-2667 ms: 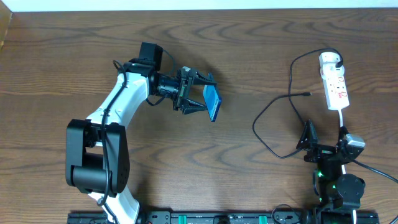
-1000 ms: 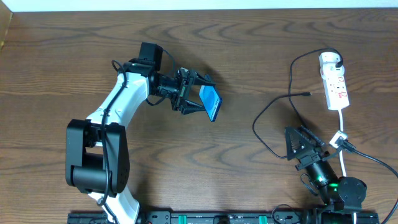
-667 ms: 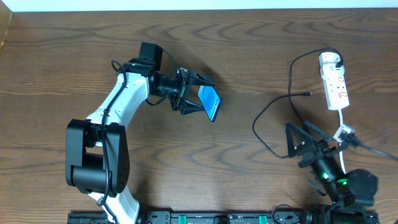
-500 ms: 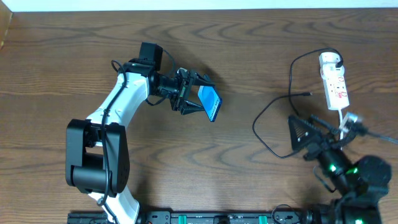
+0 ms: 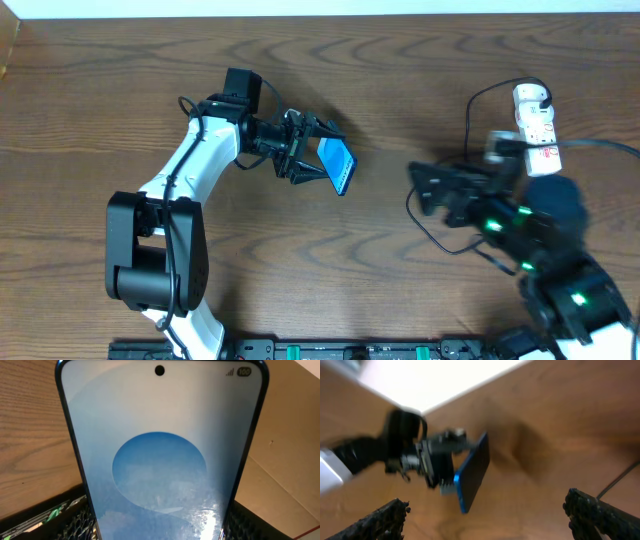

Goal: Plug charger to phone and switch on socket
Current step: 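Move the right gripper toward the phone held by the left gripper, then grasp the phone with the right gripper and release the left gripper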

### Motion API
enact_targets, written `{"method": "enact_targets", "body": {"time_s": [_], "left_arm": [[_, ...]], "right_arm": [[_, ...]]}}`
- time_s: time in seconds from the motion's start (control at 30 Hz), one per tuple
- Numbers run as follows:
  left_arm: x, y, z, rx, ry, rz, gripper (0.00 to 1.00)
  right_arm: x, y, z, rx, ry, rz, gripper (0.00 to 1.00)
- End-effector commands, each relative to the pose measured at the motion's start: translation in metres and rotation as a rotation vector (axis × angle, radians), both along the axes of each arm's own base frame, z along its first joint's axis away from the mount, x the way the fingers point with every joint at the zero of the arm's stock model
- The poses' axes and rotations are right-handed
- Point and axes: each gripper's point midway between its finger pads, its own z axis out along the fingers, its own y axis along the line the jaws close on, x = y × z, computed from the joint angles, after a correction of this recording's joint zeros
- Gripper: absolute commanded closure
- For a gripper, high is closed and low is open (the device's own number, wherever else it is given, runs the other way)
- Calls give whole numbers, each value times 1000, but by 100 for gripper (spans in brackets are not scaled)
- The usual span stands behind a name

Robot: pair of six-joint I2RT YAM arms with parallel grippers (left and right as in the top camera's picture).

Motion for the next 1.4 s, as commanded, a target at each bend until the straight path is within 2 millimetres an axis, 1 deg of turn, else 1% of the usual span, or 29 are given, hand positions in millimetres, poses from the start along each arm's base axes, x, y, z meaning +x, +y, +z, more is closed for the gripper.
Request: {"method": "enact_targets", "body": {"time_s": [0.0,0.07,0.17,0.3,0.33,0.37,0.5,0.7,0.73,0.77,0.9,1.37], "left_arm": [[1,-1,23,-38,-41,-1,42],[1,-1,23,-38,-41,-1,42],[1,-1,23,-38,-41,-1,42],[1,-1,23,-38,-41,-1,42],[1,-1,23,-38,-41,-1,42],[1,-1,23,-38,-41,-1,42],[1,-1,23,-38,-41,-1,42],[3,-1,23,-40,-55,-1,42],[3,-1,23,-40,-55,-1,42],[3,-1,23,-40,-55,-1,42],[3,-1,23,-40,-55,-1,42],[3,0,22,-30,-57,2,42]], "right_arm": [[13,21,-8,-99,13,-46,1],[16,37,-13,-145,21,-35,1],[26,51,-23,-209,31,-70,1],[37,79,-41,-219,52,-45,2],[39,84,-45,-213,61,-45,5],[41,93,-53,-207,73,-41,12],[44,106,-65,-206,88,-33,24],[47,111,-82,-189,148,-74,31],[47,111,-85,-192,153,-75,34],[49,113,-88,-194,155,-75,39],[53,117,-89,-183,145,-75,53],[50,122,-91,-180,152,-54,92]]}}
